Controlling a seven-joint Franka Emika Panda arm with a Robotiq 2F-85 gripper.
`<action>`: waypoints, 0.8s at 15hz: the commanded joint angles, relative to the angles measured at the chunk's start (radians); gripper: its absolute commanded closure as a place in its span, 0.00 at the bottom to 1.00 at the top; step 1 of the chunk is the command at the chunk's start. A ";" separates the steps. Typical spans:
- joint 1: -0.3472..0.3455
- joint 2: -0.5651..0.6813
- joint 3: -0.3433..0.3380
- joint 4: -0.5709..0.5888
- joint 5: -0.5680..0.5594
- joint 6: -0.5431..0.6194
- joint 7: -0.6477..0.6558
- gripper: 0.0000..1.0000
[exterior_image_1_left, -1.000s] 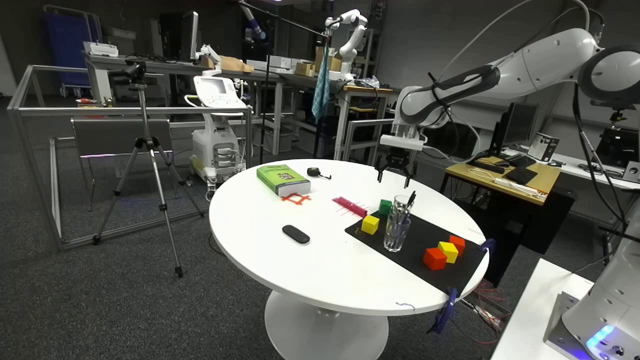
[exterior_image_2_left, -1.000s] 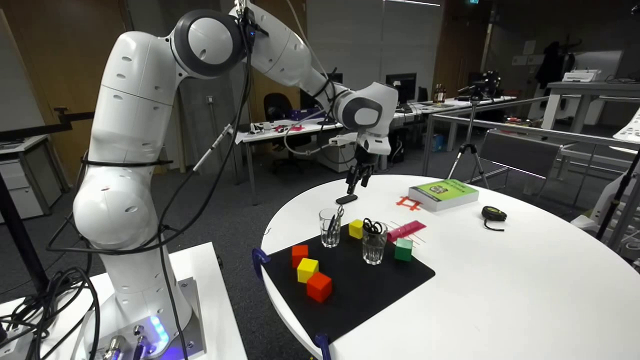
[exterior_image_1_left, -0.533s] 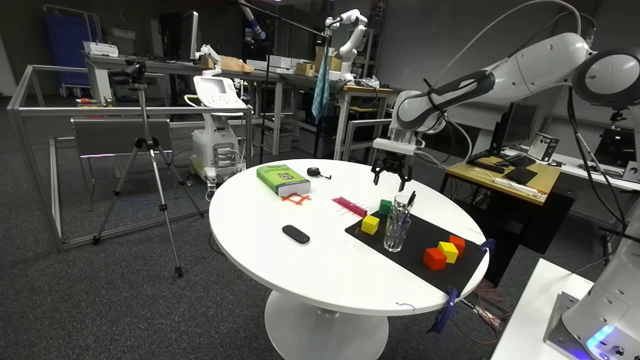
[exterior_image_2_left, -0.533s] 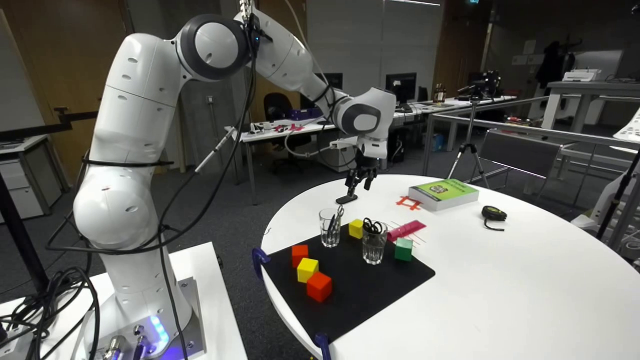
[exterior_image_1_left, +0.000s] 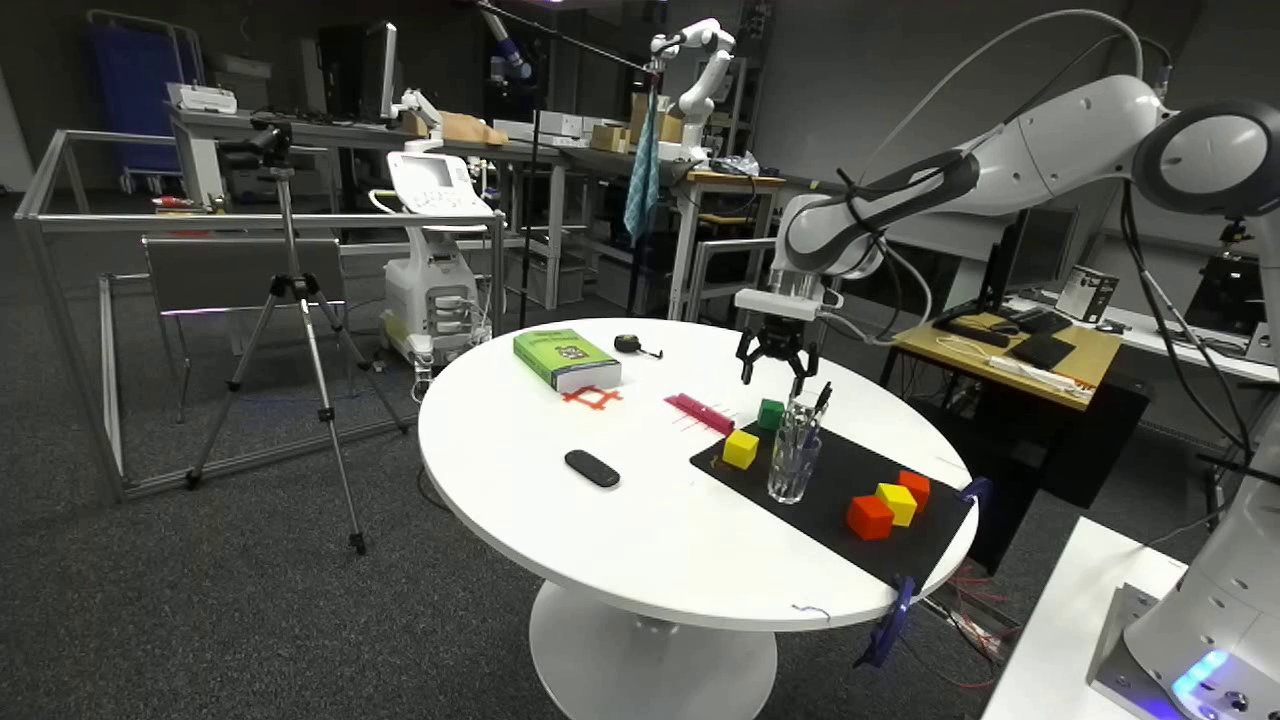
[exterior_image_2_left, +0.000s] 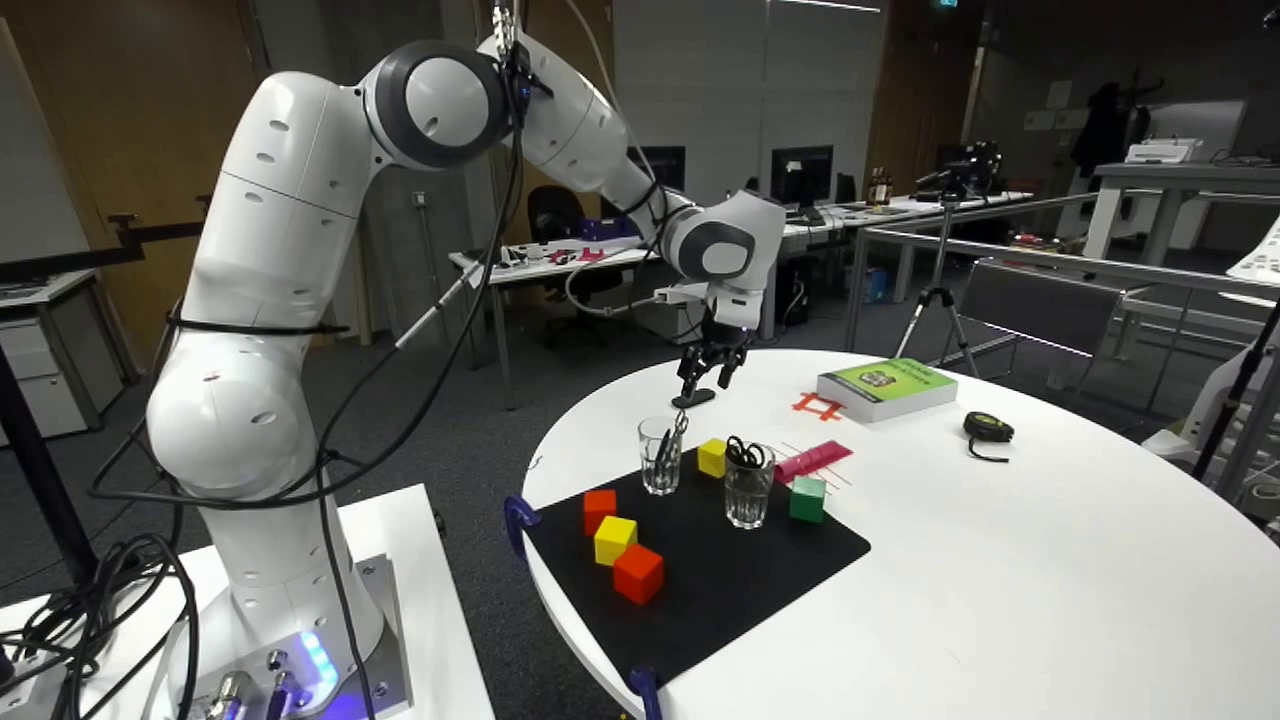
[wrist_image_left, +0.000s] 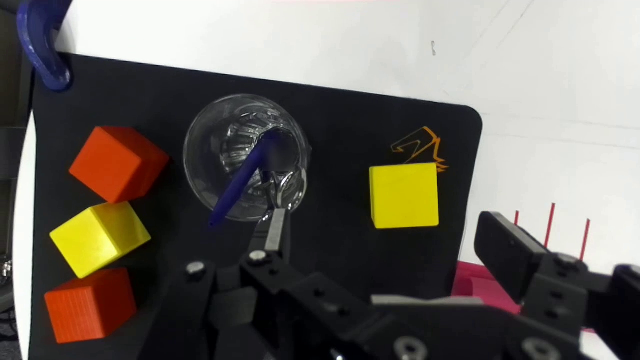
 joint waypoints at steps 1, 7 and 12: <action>-0.007 0.005 0.009 0.009 0.030 -0.022 0.031 0.00; -0.010 0.020 0.011 0.018 0.057 -0.086 0.054 0.00; -0.001 0.029 0.001 0.027 0.031 -0.143 0.101 0.00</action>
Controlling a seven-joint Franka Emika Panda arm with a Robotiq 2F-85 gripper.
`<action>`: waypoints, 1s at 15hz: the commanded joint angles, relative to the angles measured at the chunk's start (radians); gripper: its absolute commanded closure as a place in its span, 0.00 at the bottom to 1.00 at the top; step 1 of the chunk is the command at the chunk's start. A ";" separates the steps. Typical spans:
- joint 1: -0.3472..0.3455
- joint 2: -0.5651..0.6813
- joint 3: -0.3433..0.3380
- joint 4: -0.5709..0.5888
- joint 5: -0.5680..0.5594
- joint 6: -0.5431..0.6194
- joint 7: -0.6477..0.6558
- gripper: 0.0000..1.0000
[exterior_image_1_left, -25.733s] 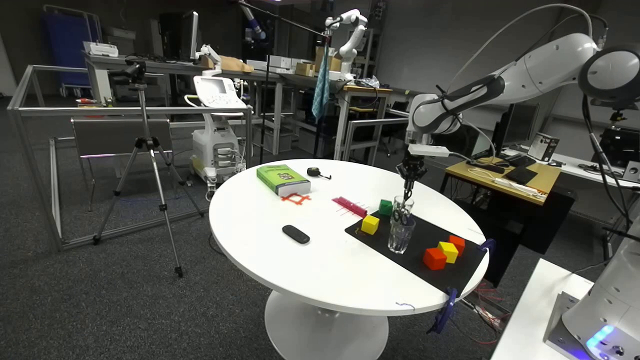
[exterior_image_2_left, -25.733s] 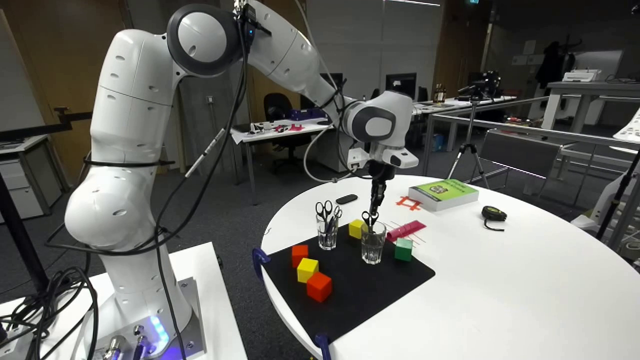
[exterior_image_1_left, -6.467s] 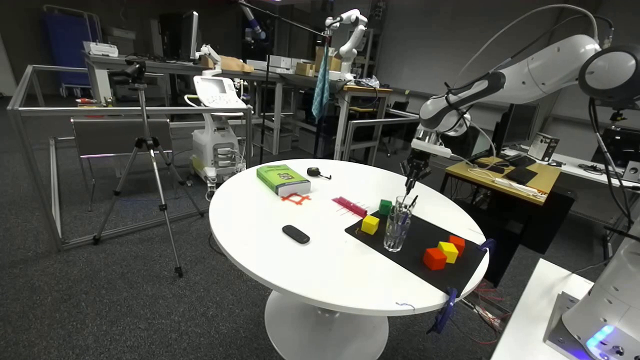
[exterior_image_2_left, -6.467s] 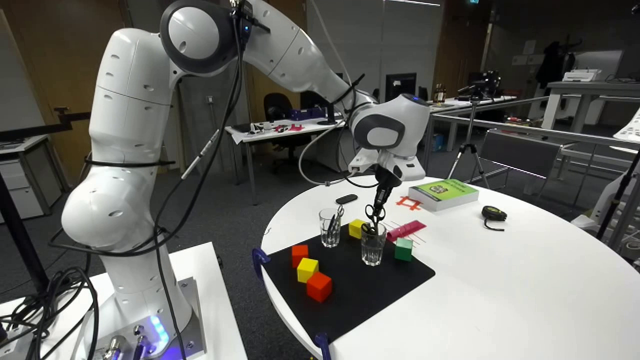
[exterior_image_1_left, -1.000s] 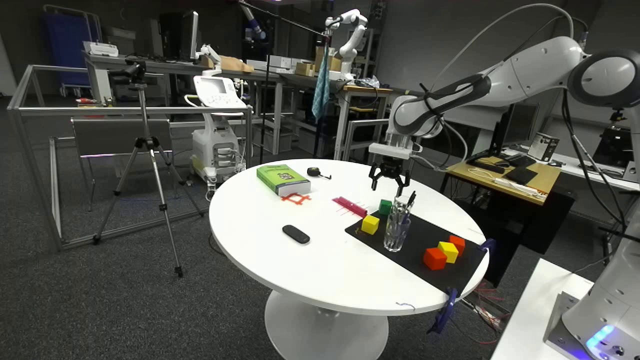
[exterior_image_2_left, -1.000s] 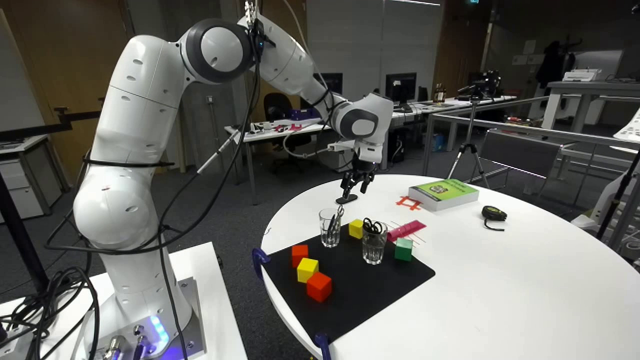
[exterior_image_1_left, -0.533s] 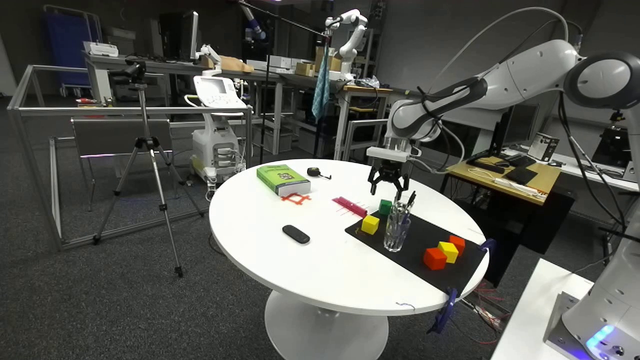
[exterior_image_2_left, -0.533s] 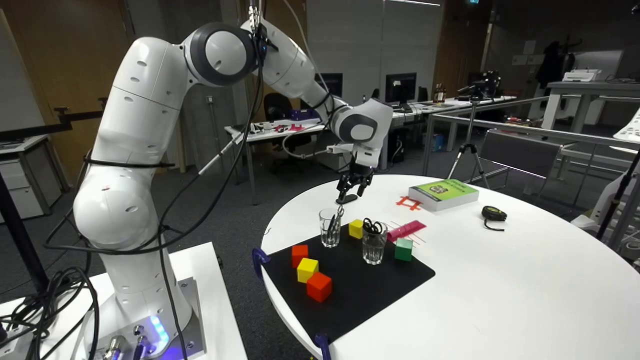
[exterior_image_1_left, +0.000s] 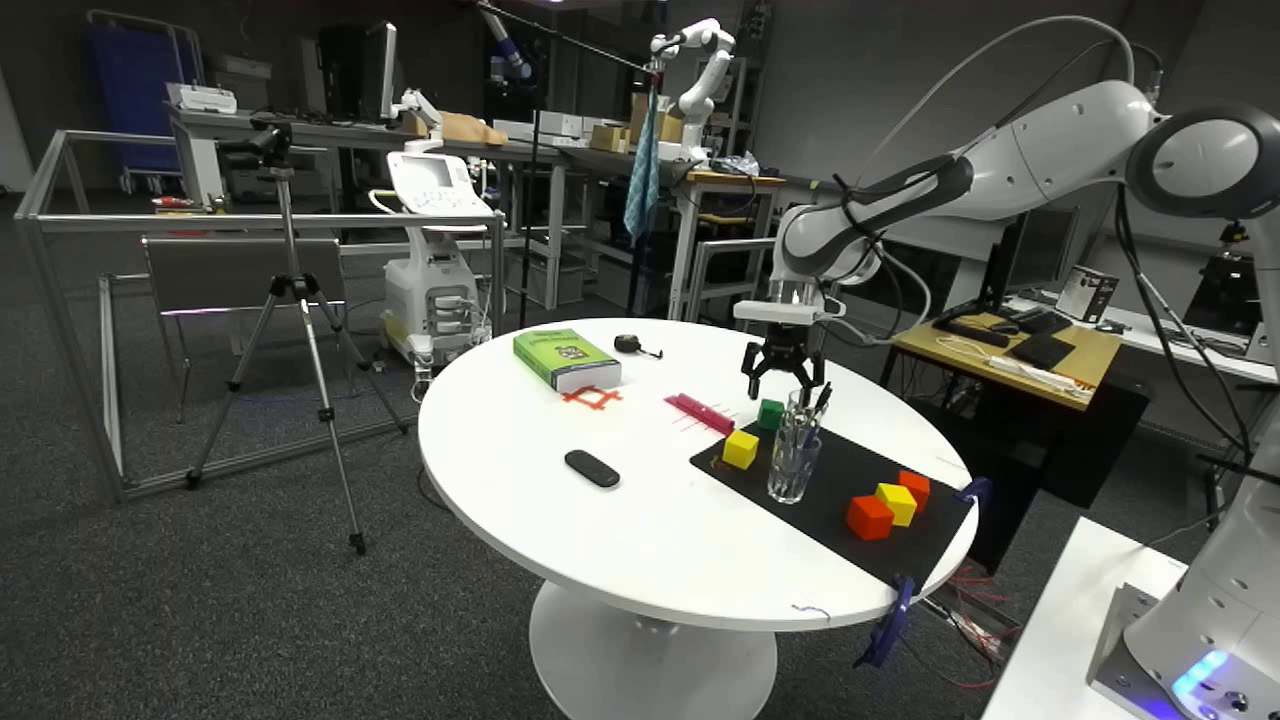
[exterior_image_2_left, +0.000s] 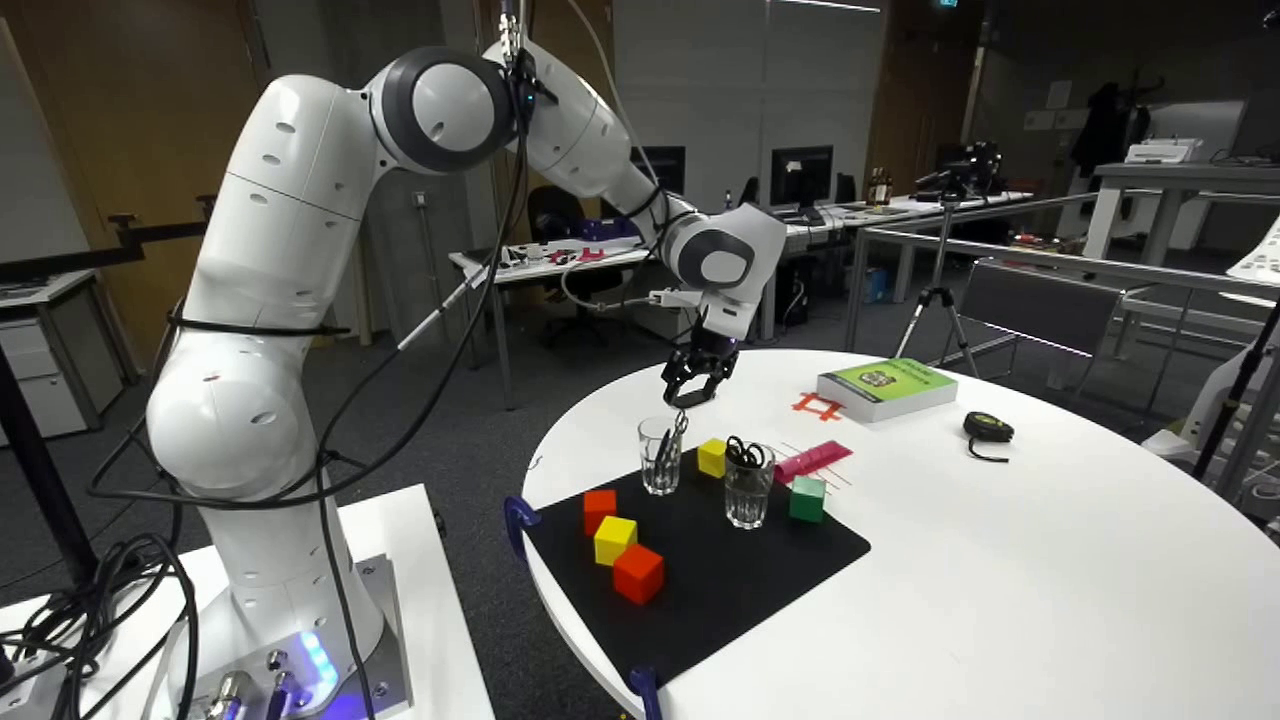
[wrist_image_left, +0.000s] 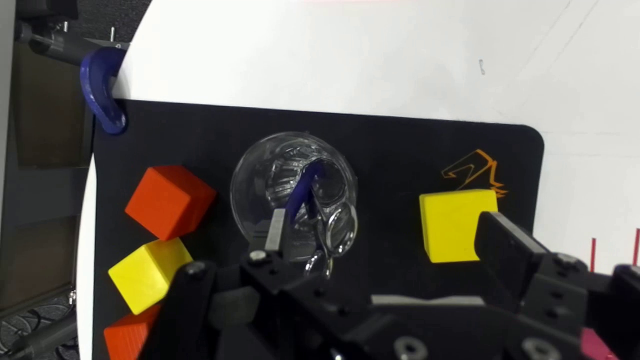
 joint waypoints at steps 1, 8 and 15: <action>0.001 0.014 -0.003 0.027 -0.013 -0.054 0.055 0.00; 0.003 0.037 -0.006 0.035 -0.030 -0.060 0.111 0.00; 0.006 0.042 -0.008 0.037 -0.041 -0.065 0.130 0.52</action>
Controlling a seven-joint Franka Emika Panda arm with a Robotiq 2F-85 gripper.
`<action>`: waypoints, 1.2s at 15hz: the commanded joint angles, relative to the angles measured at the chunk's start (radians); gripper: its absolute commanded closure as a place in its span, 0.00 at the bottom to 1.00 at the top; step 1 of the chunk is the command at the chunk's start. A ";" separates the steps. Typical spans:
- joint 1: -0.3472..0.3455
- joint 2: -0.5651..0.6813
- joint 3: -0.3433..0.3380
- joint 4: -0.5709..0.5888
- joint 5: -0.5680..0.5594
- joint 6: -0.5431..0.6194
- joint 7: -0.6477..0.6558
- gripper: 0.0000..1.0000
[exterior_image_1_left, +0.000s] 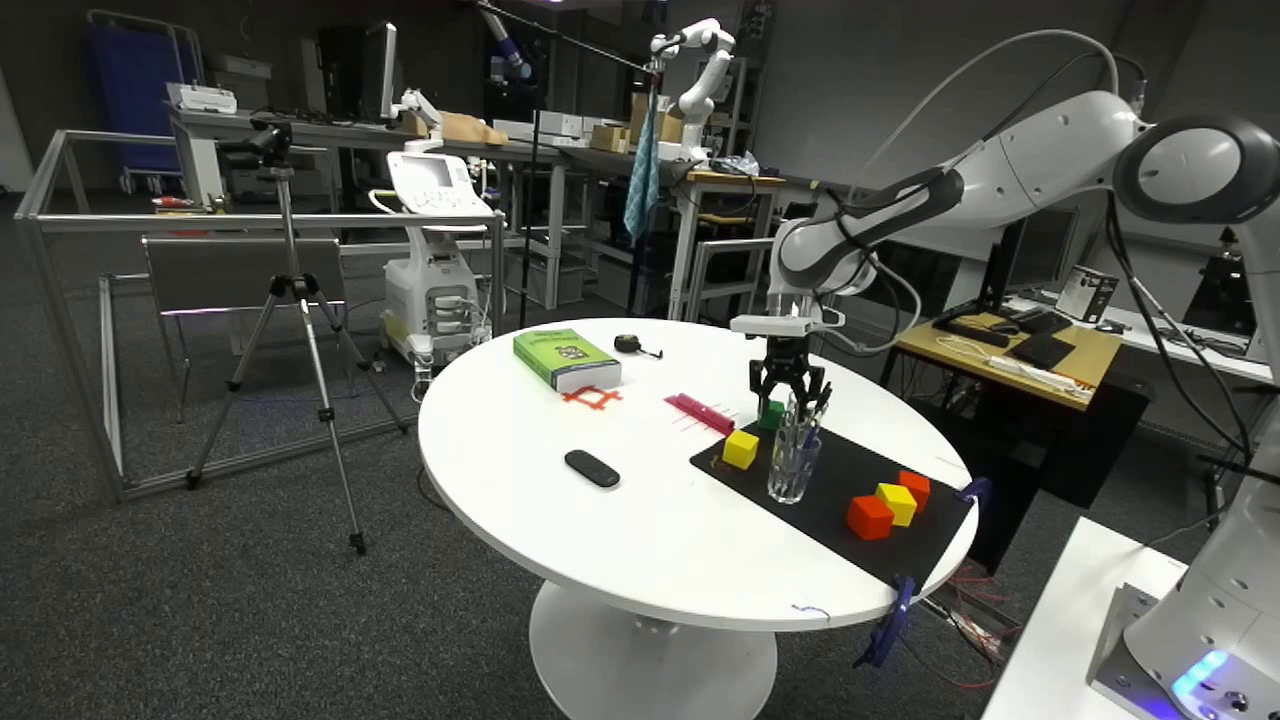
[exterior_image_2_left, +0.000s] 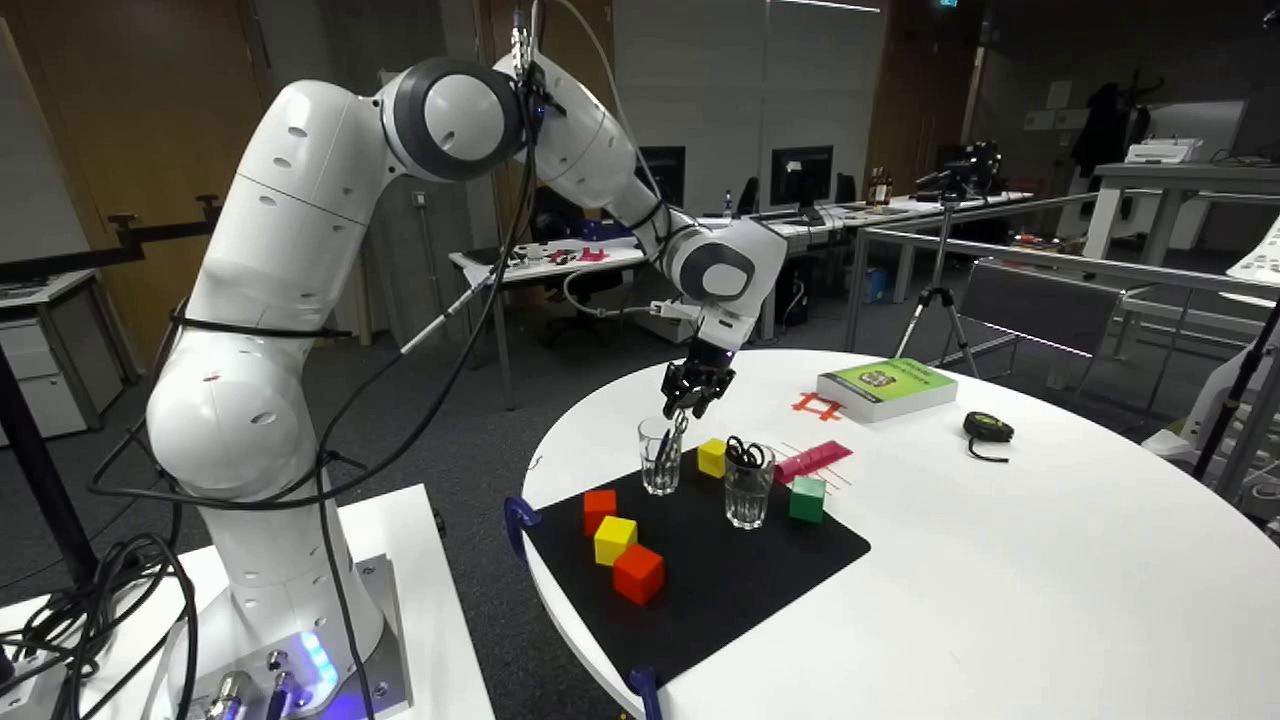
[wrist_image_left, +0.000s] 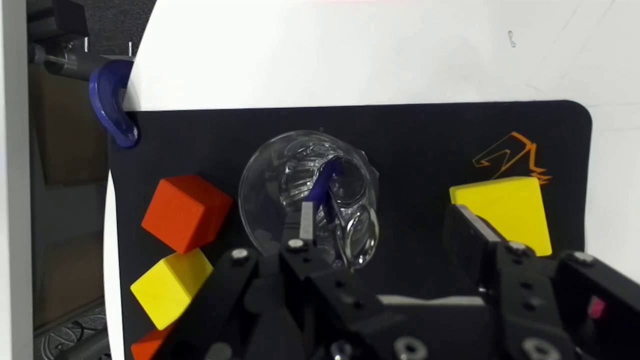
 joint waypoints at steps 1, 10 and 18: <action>0.007 0.007 -0.008 0.035 -0.028 -0.052 0.042 0.61; 0.019 -0.015 -0.001 0.068 -0.037 -0.154 0.126 0.99; 0.040 -0.057 0.002 0.064 -0.069 -0.157 0.127 0.99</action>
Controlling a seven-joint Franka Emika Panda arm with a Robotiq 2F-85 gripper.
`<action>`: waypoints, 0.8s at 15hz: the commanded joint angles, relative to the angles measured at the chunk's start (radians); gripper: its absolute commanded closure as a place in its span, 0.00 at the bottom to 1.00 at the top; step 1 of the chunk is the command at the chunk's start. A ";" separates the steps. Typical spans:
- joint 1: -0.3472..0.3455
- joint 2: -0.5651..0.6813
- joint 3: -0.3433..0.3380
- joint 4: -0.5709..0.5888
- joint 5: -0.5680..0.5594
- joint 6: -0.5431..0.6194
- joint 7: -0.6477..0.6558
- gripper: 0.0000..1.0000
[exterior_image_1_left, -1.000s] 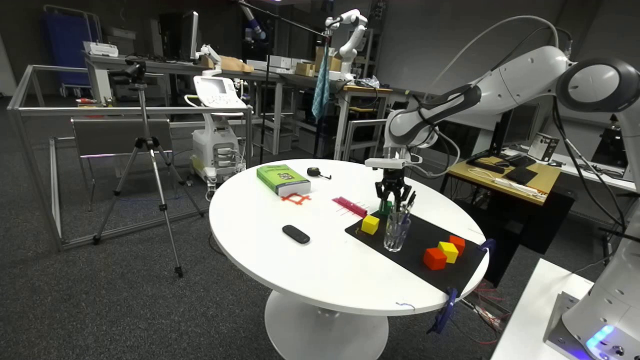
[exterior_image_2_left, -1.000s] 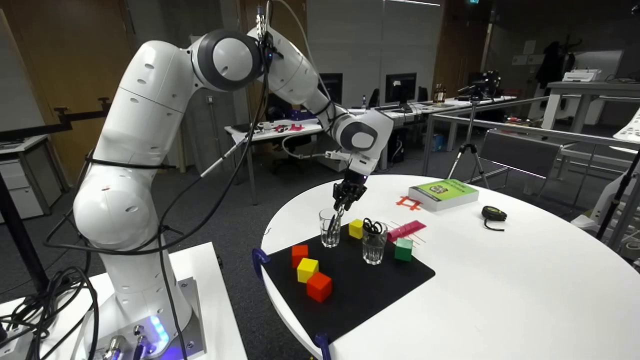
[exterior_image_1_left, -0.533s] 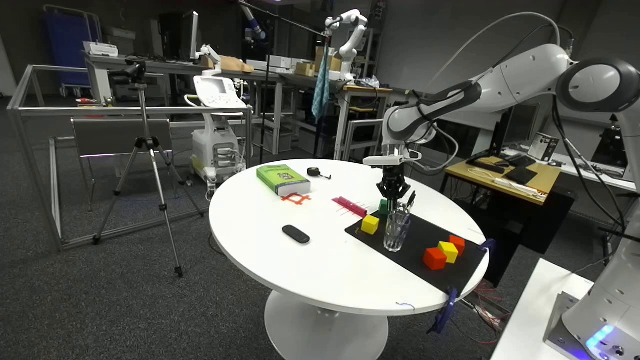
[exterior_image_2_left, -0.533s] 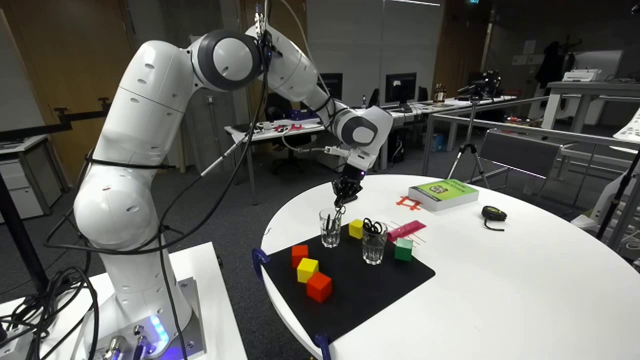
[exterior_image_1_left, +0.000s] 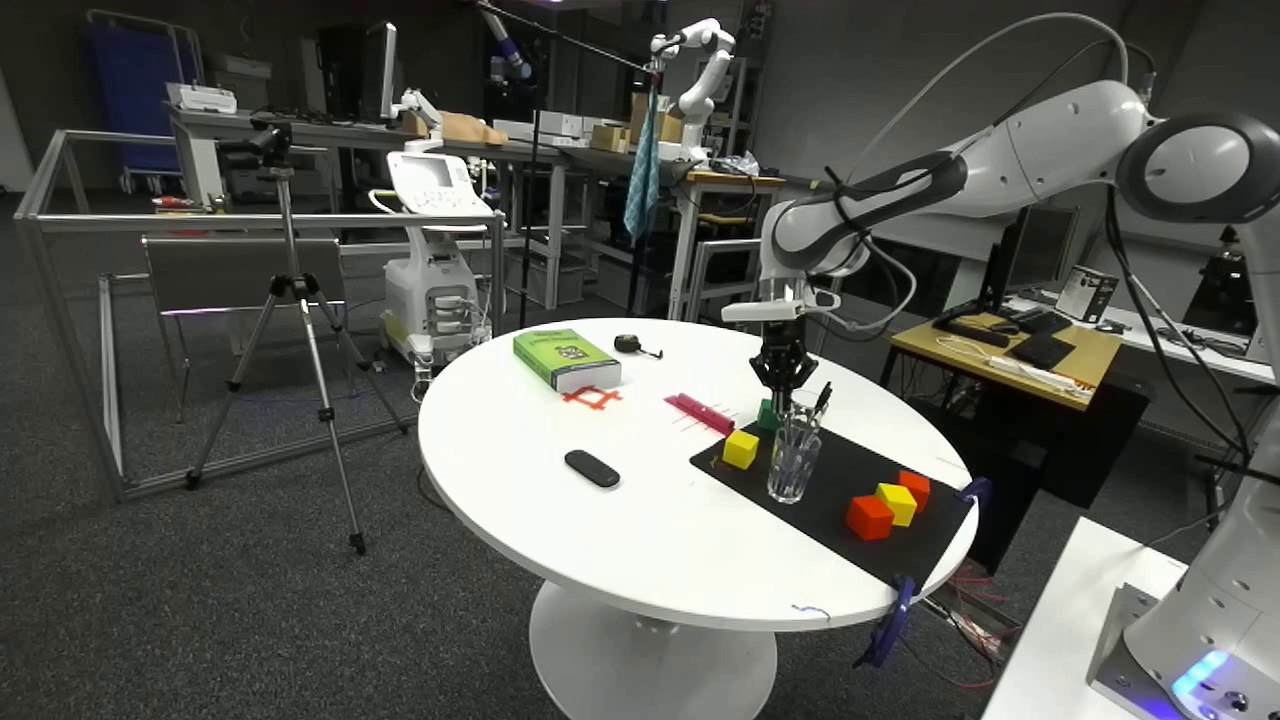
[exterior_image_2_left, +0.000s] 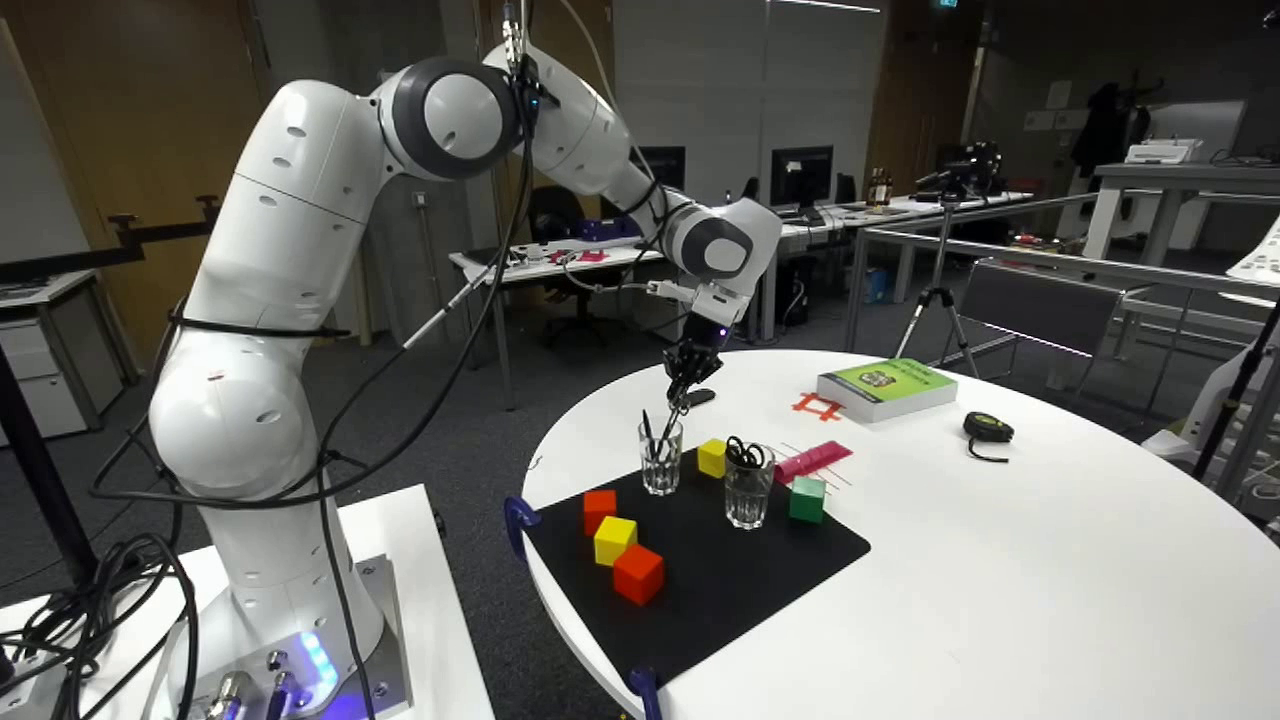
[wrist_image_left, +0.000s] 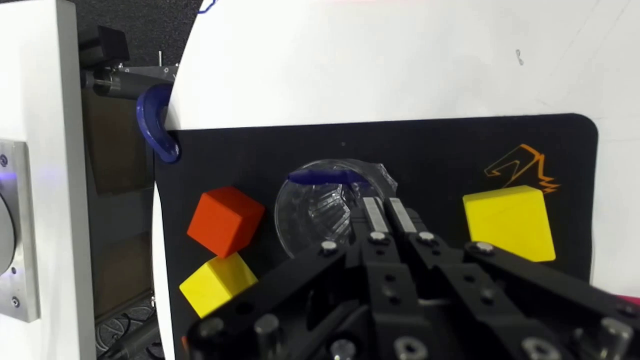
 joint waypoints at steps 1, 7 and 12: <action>0.016 -0.062 0.000 -0.018 -0.051 -0.024 0.014 0.99; 0.022 -0.131 0.010 -0.036 -0.084 -0.017 -0.001 0.99; 0.014 -0.206 0.015 -0.055 -0.080 0.001 -0.013 0.99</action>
